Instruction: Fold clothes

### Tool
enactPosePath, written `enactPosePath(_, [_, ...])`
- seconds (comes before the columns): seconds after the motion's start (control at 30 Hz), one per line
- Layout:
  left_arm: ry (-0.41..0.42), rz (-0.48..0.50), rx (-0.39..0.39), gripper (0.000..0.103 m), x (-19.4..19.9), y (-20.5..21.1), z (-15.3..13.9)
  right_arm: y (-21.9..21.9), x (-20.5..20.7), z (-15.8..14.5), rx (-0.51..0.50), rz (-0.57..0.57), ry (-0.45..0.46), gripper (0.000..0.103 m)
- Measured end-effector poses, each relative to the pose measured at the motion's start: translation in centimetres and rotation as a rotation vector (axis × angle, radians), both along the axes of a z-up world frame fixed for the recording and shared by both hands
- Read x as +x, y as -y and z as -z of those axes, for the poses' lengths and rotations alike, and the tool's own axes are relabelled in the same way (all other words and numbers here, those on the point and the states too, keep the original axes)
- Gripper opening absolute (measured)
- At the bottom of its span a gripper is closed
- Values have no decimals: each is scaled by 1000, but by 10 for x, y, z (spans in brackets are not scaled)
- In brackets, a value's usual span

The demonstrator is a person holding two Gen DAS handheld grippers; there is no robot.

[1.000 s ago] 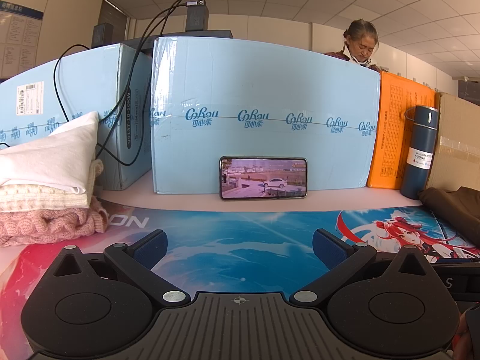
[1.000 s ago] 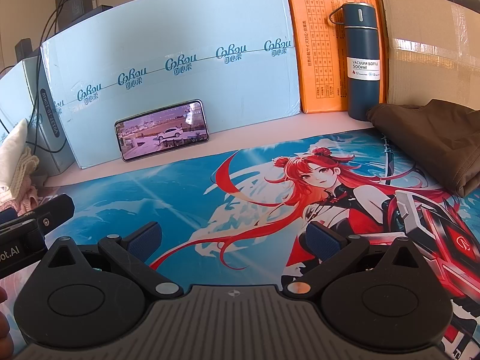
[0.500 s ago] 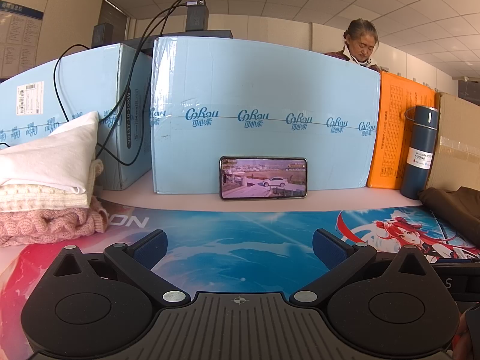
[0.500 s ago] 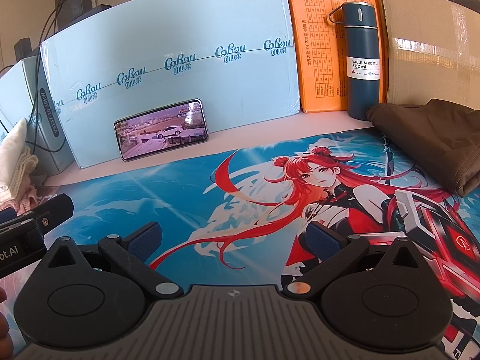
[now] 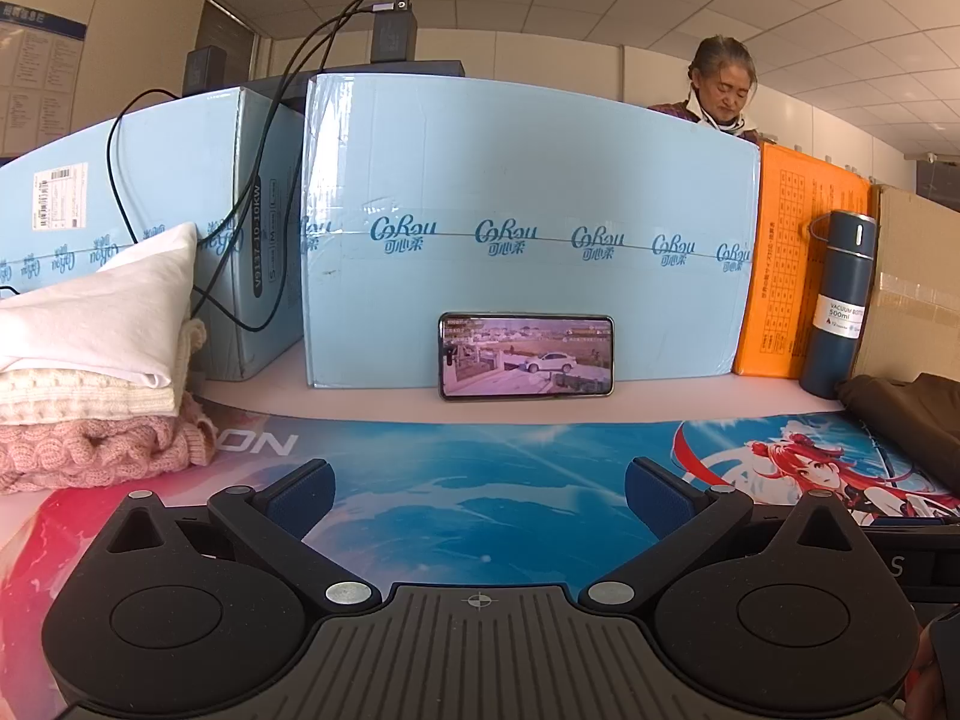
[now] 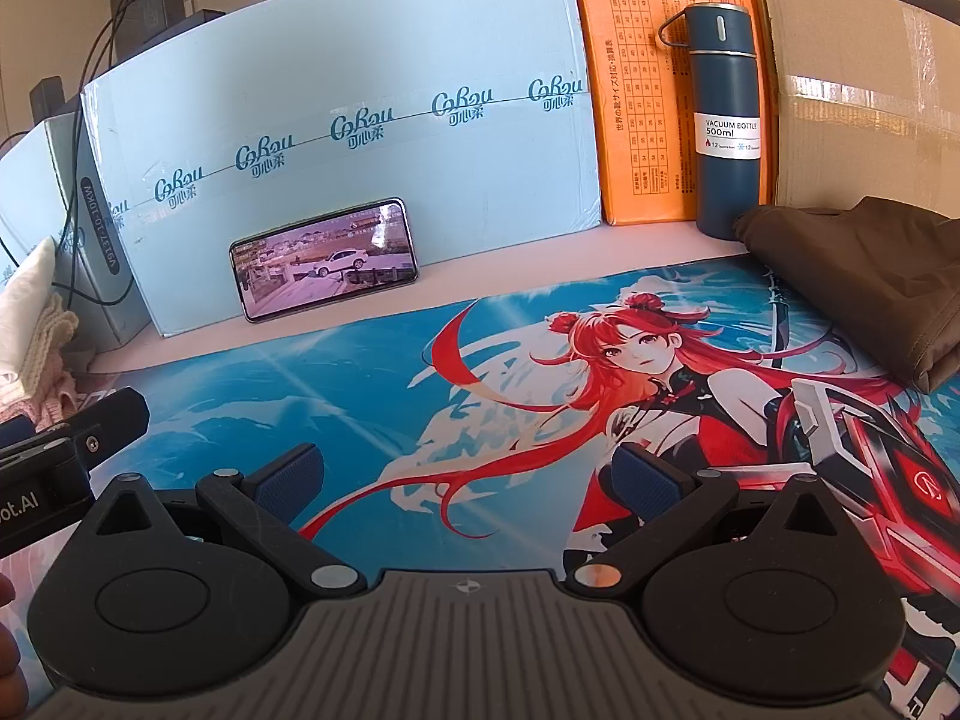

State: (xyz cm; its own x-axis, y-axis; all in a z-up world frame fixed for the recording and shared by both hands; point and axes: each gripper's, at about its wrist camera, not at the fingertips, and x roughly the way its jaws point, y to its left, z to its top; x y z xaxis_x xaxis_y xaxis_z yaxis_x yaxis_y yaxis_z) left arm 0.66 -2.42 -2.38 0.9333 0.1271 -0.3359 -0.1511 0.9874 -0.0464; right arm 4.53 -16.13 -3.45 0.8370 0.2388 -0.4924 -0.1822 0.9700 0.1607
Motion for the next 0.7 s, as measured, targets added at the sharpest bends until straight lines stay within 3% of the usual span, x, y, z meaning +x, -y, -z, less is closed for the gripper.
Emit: enactPosePath(0.7, [20, -4, -5, 103, -4, -3, -1, 1, -1, 0, 5, 0, 3, 103])
